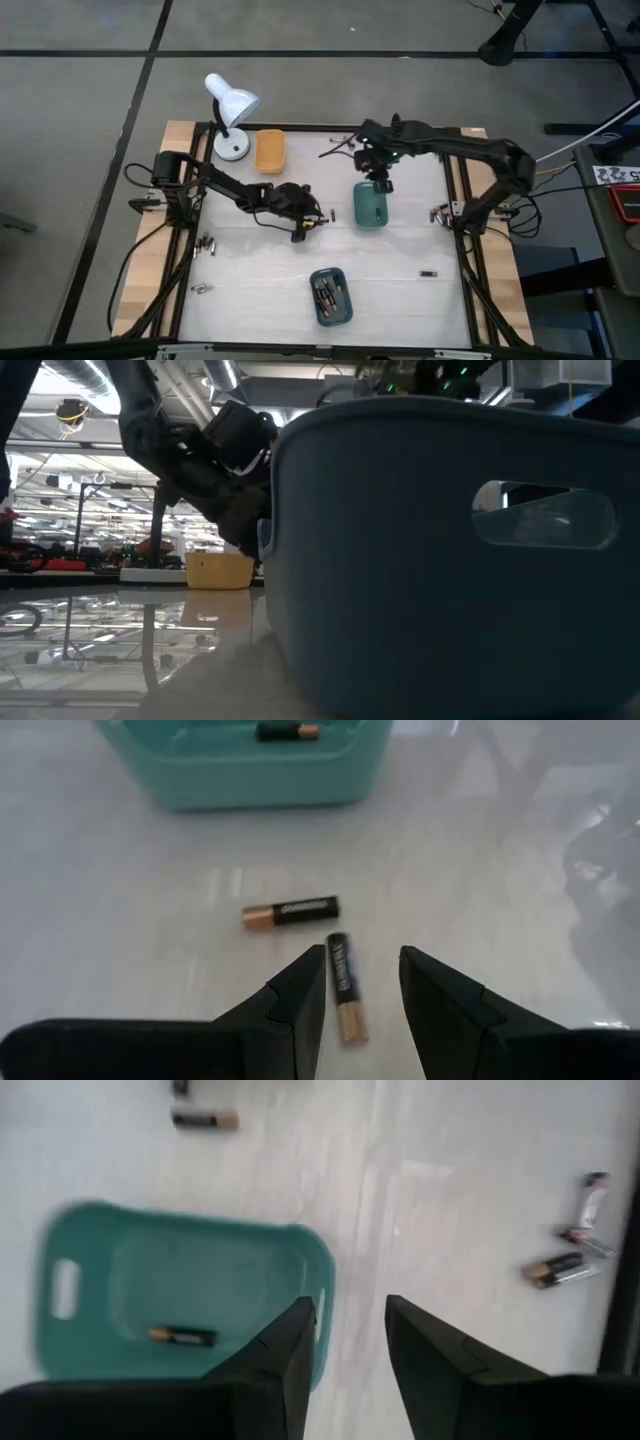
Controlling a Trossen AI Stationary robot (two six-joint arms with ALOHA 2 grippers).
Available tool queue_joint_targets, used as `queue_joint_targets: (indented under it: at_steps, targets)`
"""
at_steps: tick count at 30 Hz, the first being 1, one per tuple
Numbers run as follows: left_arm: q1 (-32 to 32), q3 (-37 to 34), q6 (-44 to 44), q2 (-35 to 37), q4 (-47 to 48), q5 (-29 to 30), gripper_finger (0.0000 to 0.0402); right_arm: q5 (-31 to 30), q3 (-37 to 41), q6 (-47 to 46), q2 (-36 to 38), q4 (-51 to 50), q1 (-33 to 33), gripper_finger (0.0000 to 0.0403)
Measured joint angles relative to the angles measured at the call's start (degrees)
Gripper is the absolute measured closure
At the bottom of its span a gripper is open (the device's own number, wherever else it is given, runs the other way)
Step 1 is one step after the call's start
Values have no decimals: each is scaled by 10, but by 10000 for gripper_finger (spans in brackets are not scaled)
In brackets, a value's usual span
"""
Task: Sort batteries
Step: Put the black battery into the green bin
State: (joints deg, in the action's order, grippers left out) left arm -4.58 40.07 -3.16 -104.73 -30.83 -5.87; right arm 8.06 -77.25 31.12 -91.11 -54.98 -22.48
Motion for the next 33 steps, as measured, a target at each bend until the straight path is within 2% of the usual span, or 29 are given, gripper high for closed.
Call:
queue_joint_targets:
  at_steps: [4,7,11,17,20,23,26,30,33]
  targets:
    - [0,0,15,0,19,25,282,44,8,-46,59,2,0,276]
    - [0,0,17,-1,40,32,282,71,51,-73,110,50,0,276]
    - [4,0,13,-1,38,33,282,66,151,-114,186,163,0,276]
    - [12,1,22,-19,44,39,282,47,330,-166,289,416,0,277]
    - [20,11,34,-44,39,51,282,46,386,-180,323,480,0,277]
    - [25,23,45,-58,38,66,286,45,419,-189,346,508,0,277]
    - [29,29,57,-60,45,71,310,45,438,-190,352,514,0,277]
    - [30,37,89,-60,62,74,371,64,444,-195,351,466,0,277]
    - [30,45,117,-61,71,72,380,81,444,-193,350,425,0,277]
